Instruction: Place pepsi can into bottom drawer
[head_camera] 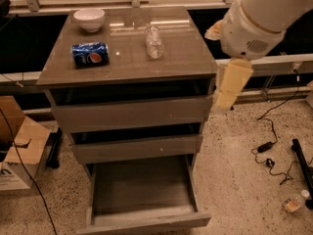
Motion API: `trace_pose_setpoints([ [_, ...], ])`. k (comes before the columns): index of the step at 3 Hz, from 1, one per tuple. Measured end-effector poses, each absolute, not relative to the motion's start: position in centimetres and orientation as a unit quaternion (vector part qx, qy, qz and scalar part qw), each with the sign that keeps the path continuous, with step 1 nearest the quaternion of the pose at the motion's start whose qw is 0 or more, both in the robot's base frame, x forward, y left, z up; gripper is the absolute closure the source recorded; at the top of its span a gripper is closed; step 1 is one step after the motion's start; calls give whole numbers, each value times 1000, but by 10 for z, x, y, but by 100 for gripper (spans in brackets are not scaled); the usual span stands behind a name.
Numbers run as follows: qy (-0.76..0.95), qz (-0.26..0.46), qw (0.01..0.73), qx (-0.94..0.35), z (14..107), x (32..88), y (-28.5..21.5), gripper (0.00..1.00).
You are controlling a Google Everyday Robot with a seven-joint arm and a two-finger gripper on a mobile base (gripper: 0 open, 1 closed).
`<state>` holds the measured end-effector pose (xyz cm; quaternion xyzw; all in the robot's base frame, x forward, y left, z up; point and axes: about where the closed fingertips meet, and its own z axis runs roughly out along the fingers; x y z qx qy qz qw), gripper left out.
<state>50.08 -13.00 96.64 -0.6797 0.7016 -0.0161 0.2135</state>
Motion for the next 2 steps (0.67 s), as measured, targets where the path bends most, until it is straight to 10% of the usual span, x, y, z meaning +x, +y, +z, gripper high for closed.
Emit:
trace_pose_setpoints([
  [2, 669, 0, 234, -706, 960, 536, -93, 0],
])
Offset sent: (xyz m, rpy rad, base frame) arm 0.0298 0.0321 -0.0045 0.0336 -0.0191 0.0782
